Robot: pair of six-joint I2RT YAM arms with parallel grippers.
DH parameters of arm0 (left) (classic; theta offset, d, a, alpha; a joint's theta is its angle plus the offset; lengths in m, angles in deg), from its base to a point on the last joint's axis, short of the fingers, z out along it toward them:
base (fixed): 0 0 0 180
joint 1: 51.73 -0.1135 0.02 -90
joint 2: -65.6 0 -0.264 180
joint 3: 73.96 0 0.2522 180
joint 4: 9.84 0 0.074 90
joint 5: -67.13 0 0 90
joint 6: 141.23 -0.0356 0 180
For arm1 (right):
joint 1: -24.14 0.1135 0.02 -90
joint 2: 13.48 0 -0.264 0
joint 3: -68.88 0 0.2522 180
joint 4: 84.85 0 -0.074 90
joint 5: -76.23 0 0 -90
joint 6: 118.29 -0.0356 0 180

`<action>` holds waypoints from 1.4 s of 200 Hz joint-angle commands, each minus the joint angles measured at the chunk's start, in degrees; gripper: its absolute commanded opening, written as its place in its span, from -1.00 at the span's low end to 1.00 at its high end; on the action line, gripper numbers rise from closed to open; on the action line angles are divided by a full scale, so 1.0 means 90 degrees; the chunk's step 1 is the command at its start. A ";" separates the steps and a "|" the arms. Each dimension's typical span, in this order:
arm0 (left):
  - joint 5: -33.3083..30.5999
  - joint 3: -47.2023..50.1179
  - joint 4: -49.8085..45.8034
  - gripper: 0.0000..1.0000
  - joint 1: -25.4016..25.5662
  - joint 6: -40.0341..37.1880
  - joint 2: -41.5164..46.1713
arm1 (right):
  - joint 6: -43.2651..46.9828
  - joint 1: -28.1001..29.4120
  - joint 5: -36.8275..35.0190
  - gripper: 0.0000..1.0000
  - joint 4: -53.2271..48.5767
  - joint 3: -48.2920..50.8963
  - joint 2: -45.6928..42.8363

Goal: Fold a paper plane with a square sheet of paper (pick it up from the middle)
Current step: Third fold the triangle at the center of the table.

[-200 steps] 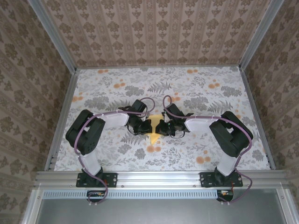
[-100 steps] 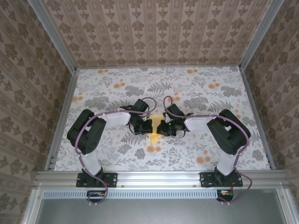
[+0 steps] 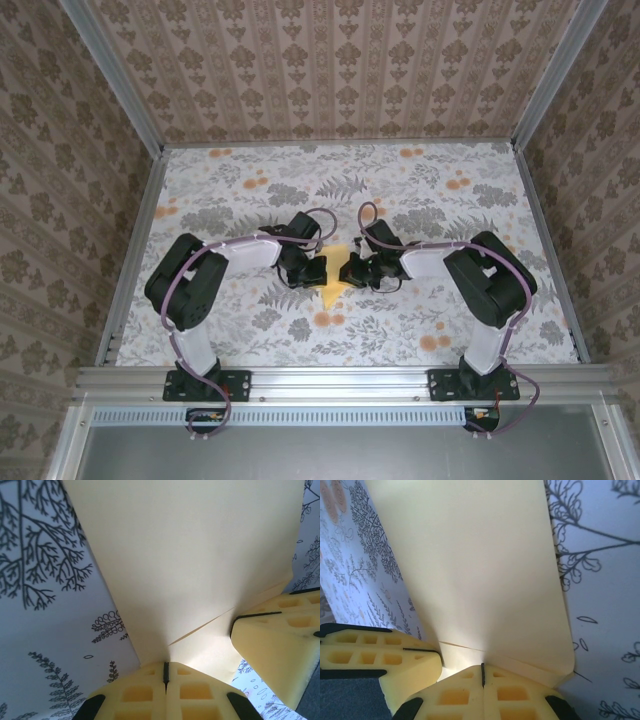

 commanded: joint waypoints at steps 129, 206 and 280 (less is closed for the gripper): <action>-0.0766 0.0275 -0.0517 -1.00 -0.0004 -0.0024 -0.0377 | 0.0128 0.0154 -0.0562 -0.89 -0.0596 0.0387 -0.1443; -0.0772 0.0355 -0.0270 -1.00 0.0010 -0.0011 -0.0377 | -0.0528 0.1121 -0.0081 -0.90 0.0247 0.0606 -0.0953; -0.0803 0.0447 -0.0142 -1.00 0.0015 0.0007 -0.0339 | -0.0507 0.1267 0.0172 -0.90 0.0355 0.0460 -0.0472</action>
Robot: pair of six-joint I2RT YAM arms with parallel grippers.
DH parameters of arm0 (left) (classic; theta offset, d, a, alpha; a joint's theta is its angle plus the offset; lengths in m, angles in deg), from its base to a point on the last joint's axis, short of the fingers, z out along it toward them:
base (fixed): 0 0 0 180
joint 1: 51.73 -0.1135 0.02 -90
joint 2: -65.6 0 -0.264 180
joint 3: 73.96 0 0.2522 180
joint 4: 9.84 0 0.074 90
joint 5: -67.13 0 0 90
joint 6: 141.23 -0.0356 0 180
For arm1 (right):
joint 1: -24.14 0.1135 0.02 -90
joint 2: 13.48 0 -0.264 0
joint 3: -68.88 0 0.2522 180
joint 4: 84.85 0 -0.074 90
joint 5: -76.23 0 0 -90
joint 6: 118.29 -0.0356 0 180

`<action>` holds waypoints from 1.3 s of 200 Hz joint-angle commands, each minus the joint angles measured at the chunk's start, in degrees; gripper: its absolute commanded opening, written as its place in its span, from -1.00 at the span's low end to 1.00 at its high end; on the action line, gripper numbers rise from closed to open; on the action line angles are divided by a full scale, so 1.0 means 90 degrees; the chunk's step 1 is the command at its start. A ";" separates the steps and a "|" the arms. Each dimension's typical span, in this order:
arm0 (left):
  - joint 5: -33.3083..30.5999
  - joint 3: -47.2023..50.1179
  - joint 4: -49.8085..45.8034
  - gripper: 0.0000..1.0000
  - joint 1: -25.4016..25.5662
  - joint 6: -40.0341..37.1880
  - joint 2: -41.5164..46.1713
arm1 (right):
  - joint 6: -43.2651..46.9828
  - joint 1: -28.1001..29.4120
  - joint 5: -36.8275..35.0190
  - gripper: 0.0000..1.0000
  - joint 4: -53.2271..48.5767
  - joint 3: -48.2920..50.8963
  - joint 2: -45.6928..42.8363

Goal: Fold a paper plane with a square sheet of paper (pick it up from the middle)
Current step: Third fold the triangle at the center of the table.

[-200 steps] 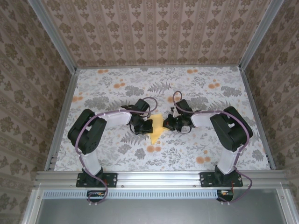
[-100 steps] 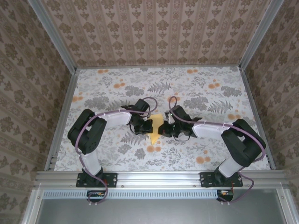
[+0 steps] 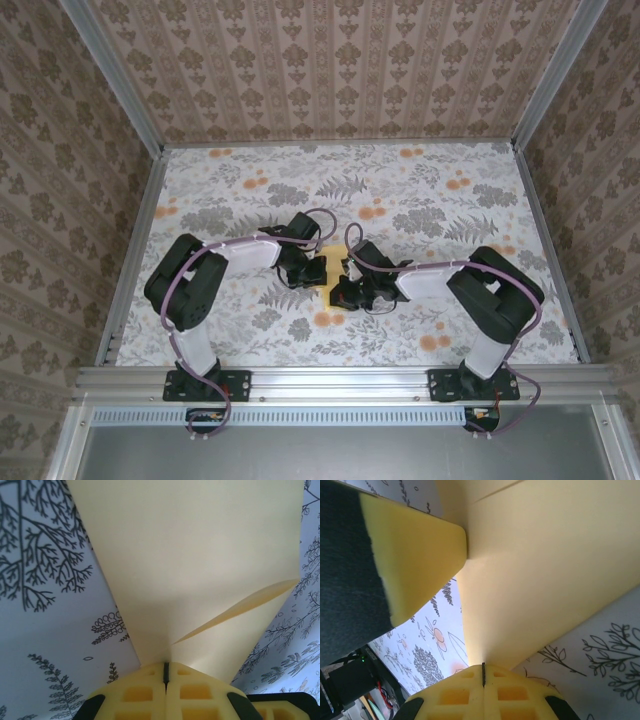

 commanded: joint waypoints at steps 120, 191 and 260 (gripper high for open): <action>-0.0860 0.0360 -0.0337 -1.00 0.0049 -0.0003 -0.0309 | 0.0081 0.0264 0.0184 -0.90 -0.0092 -0.0267 0.0096; -0.0926 0.0327 -0.0358 -1.00 0.0049 0.0001 -0.0316 | 0.0113 0.0292 0.0228 -0.91 -0.0459 -0.0399 0.0479; -0.0921 0.0299 -0.0389 -1.00 0.0047 -0.0035 -0.0272 | 0.0293 0.0056 -0.0508 -0.90 -0.0726 -0.0350 -0.0433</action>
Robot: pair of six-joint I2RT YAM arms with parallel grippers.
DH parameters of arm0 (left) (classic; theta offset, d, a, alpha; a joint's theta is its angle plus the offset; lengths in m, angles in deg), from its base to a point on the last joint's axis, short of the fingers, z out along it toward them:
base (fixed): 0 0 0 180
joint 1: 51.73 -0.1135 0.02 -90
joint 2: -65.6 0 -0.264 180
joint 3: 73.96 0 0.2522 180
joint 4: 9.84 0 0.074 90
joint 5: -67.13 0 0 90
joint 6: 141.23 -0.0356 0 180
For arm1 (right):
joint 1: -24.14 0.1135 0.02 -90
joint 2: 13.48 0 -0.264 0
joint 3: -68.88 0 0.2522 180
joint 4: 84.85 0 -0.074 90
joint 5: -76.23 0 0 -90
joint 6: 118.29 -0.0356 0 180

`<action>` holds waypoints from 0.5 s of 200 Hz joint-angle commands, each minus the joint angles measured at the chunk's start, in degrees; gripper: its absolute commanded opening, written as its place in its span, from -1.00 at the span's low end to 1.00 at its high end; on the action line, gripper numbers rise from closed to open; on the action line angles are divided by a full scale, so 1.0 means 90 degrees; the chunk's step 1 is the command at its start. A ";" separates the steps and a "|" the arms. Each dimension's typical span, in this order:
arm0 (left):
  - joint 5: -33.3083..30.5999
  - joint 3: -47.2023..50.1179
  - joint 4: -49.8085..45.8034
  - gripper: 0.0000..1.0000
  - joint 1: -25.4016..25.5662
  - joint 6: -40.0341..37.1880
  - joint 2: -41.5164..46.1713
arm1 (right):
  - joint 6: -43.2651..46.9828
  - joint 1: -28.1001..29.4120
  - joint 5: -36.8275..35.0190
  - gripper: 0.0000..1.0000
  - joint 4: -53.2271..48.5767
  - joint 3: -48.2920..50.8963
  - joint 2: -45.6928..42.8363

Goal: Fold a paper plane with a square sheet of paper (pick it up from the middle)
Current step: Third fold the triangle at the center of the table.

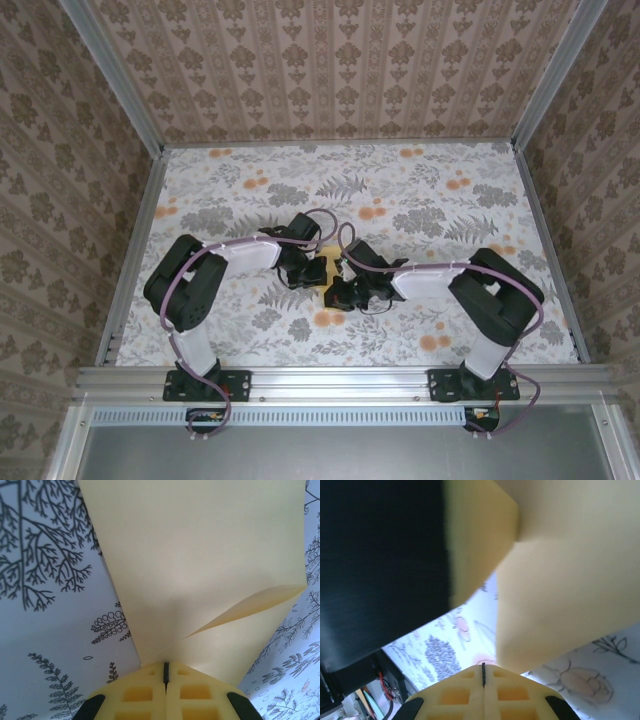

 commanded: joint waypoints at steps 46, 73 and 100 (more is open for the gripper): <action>-0.0773 0.0237 -0.0364 -1.00 0.0005 -0.0118 -0.0283 | 0.0227 -0.0384 -0.0396 -0.90 -0.0249 -0.0200 0.0182; -0.0691 0.0207 -0.0303 -1.00 0.0013 -0.0193 -0.0224 | 0.0223 -0.0451 -0.0464 -0.90 -0.0215 -0.0237 0.0372; -0.0620 0.0120 -0.0278 -1.00 0.0031 -0.0337 -0.0170 | 0.0109 -0.0486 -0.0517 -0.91 -0.0125 -0.0133 0.0462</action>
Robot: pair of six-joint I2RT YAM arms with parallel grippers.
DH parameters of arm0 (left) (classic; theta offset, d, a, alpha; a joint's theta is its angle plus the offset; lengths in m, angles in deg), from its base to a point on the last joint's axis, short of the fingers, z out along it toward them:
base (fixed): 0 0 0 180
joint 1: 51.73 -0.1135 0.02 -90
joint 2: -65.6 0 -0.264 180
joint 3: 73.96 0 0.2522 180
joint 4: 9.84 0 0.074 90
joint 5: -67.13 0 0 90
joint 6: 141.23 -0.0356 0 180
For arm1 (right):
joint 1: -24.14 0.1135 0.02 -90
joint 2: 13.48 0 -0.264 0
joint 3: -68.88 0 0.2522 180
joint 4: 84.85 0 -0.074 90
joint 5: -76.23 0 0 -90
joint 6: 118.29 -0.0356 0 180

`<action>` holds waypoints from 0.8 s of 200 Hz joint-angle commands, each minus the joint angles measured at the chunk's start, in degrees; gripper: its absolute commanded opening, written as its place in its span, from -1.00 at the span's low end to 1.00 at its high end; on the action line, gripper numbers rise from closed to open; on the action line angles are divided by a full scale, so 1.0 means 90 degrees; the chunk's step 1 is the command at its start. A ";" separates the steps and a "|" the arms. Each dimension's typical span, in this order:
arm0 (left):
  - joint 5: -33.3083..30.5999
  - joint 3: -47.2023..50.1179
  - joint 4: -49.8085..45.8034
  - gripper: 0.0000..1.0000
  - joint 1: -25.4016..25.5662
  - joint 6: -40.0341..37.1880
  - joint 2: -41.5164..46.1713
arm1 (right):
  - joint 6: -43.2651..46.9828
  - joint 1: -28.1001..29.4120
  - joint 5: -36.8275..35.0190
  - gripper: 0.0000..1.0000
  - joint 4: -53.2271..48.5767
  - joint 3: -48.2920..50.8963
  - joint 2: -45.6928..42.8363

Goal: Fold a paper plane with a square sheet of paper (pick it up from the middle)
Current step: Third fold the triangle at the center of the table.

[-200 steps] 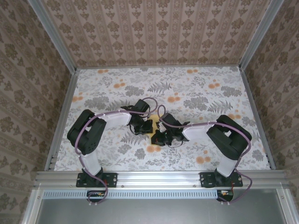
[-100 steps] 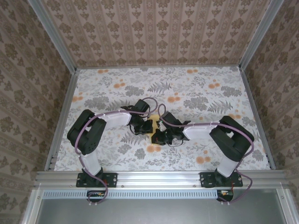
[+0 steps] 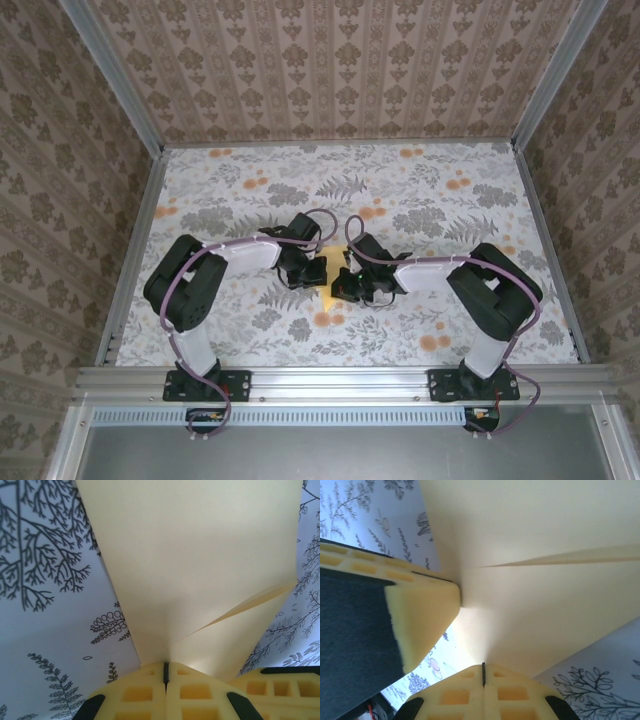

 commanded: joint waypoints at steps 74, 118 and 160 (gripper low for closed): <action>-0.0552 0.0109 0.0184 -0.57 0.0037 0.0287 0.0875 | -0.0562 -0.0039 -0.0342 -0.91 0.0085 0.0223 0.0011; -0.0422 0.1215 0.1063 -0.54 0.0279 0.1068 0.1683 | -0.1122 -0.0027 -0.0542 -0.91 0.0567 0.0448 -0.0005; -0.0220 0.1672 0.1697 -0.72 0.0685 0.1520 0.1678 | -0.1420 -0.0027 -0.0718 -0.92 0.0650 0.0519 -0.0036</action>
